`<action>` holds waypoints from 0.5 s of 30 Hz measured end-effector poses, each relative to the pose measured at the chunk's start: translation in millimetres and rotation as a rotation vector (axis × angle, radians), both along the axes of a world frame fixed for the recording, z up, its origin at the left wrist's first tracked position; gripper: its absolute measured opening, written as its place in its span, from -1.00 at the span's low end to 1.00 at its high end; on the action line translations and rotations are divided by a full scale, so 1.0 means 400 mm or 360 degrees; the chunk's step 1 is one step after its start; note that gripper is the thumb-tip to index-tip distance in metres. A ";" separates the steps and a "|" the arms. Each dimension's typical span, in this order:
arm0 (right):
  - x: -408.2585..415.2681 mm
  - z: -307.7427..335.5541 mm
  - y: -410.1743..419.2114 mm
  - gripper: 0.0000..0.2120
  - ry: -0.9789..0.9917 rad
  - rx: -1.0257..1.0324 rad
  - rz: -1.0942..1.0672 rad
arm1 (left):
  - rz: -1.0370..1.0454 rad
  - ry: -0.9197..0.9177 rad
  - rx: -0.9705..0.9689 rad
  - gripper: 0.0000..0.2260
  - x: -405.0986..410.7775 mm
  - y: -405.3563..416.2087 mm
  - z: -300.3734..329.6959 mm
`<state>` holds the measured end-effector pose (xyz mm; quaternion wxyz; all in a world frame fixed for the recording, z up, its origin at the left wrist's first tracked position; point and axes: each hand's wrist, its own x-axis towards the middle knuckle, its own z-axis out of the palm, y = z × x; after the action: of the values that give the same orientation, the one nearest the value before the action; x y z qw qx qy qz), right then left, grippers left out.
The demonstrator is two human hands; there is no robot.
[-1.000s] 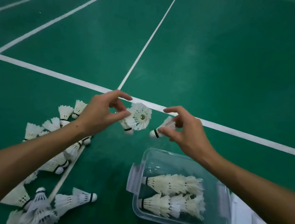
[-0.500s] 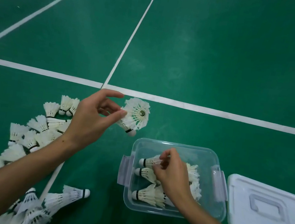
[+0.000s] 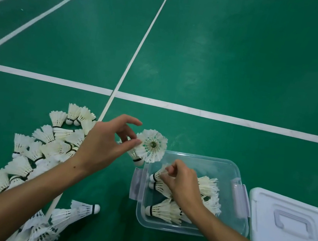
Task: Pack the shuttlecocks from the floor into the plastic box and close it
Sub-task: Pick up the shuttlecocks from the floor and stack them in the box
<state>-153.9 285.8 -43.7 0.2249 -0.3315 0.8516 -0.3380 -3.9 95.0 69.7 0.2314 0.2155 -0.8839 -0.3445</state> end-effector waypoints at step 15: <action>-0.006 0.266 0.078 -0.48 0.0436 -0.0418 0.0204 | -0.0125 -0.0342 -0.0324 -0.58 -0.164 0.106 0.063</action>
<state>-156.2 316.9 62.7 0.0827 -0.4544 0.8000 -0.3829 -69.3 137.5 95.1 0.1423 0.1920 -0.9417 -0.2367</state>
